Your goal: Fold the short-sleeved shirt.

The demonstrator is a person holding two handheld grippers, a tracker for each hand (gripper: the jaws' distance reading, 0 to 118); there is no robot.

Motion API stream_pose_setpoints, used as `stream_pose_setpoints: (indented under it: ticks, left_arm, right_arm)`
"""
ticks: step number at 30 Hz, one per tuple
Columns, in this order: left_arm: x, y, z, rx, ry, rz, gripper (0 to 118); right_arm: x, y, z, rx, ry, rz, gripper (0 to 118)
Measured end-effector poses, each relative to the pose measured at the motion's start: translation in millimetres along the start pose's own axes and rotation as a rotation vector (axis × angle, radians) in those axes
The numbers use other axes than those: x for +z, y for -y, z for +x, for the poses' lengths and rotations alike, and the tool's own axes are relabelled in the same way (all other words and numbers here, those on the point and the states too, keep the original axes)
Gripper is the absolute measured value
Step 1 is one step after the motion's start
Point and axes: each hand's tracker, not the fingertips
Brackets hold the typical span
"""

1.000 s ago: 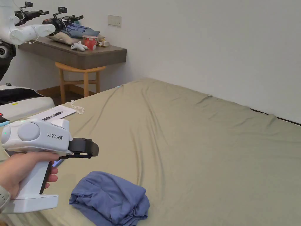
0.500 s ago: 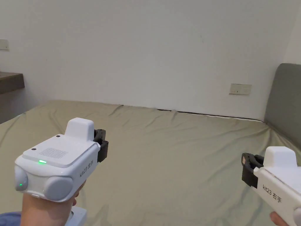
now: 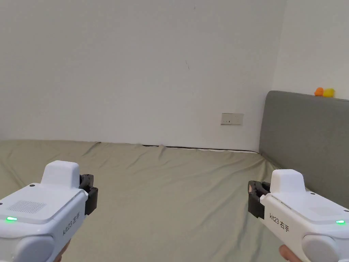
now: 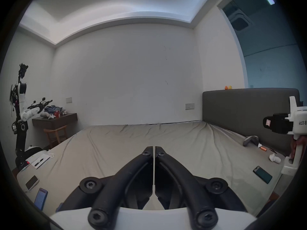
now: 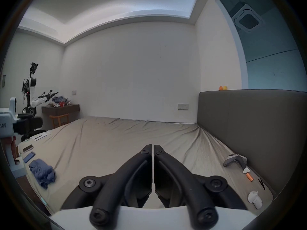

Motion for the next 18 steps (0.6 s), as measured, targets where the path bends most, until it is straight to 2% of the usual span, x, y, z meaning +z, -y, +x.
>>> stream_pose_setpoints:
  ticks: [2,5,7,9,12,15,18]
  left_arm:
    - [0,-1,3,-0.125,-0.002,-0.026,0]
    - [5,-11,-11,0.001,-0.001,0.011,0]
    - [6,-17,-15,-0.051,-0.026,-0.001,0]
    - [15,-13,-18,-0.157,-0.015,0.013,0]
    - [28,-2,-31,-0.128,-0.044,-0.004,0]
    - [31,0,-43,-0.104,-0.043,-0.028,0]
    - [28,-3,-48,-0.086,-0.055,-0.025,0]
  right_arm:
    - [-1,-3,-4,-0.005,0.020,0.013,2]
    - [-1,-7,-10,-0.006,-0.022,0.010,6]
    - [0,-10,-17,0.035,-0.018,0.016,7]
    - [2,-11,-19,0.013,-0.036,0.019,7]
    - [5,-14,-26,0.051,-0.028,0.038,7]
    - [6,-15,-28,0.038,-0.040,0.027,7]
    - [7,-14,-32,0.070,-0.024,0.035,7]
